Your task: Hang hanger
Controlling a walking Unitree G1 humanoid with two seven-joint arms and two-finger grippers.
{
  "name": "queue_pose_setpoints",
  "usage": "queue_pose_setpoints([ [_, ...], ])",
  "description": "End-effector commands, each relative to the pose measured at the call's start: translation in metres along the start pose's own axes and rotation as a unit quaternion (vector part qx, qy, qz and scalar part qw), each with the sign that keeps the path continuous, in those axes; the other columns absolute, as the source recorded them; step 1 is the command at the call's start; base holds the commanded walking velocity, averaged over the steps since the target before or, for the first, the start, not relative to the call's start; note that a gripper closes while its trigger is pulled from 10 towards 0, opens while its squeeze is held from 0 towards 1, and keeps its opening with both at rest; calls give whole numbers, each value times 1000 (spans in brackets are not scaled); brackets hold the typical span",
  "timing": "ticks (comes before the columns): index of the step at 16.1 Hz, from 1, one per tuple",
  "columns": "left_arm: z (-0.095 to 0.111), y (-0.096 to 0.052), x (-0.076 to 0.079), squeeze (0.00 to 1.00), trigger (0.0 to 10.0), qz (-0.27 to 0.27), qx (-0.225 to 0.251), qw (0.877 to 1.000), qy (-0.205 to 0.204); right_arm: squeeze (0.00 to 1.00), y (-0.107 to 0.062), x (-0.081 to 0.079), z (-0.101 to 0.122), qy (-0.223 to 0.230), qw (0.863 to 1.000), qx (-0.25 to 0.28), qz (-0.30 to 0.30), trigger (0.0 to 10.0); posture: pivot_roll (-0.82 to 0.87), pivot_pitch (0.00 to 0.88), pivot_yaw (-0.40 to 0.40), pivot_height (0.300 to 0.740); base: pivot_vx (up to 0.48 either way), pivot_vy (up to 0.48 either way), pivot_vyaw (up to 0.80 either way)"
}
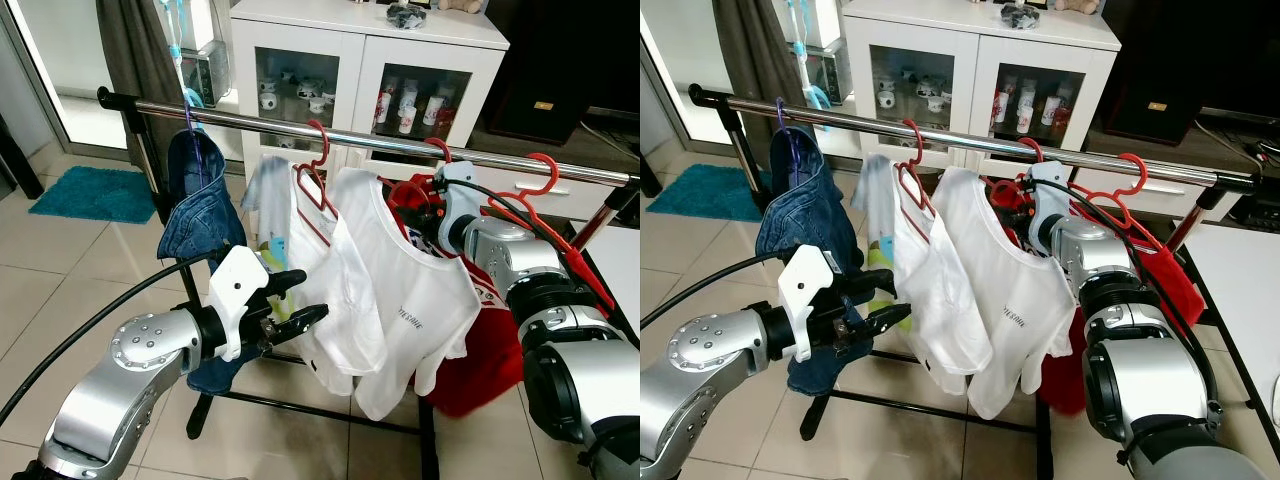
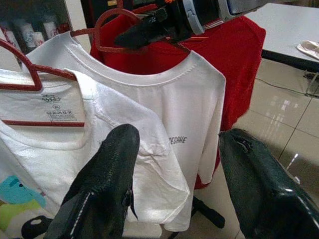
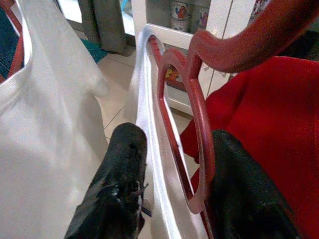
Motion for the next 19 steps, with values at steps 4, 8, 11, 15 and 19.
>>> queue_pose_setpoints([
  [4,2,3,2,0,10000,-9,6,1000,4,0,1,0,5,8,1000,13,-3,0,16,0,-66,740,0,0,0],
  [8,2,4,4,0,10000,-15,6,1000,4,0,1,0,3,9,1000,12,-1,0,14,0,-69,740,0,0,0],
  [11,-4,8,3,0,10000,-1,4,1000,-17,0,-1,3,9,16,999,43,-3,0,22,0,-79,740,0,0,0],
  [15,-7,13,-15,0,10000,70,10,997,-19,0,-10,4,27,-1,996,93,8,0,4,0,-73,740,0,0,0],
  [19,-12,17,-17,0,10000,83,5,996,-13,0,-16,1,27,-7,994,112,13,0,-8,0,-56,740,0,0,0],
])
Point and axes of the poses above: a point about 5 cm out from each wrist's last joint towards the gripper, its own y axis pointing out of the wrist towards the gripper, its own z axis along the axis of the wrist's last joint, x = y × z, the point moved 4 cm from there along y, pointing out of the wrist towards the gripper, and after that the axes turned 10 degrees about y, right-handed, at the moved point
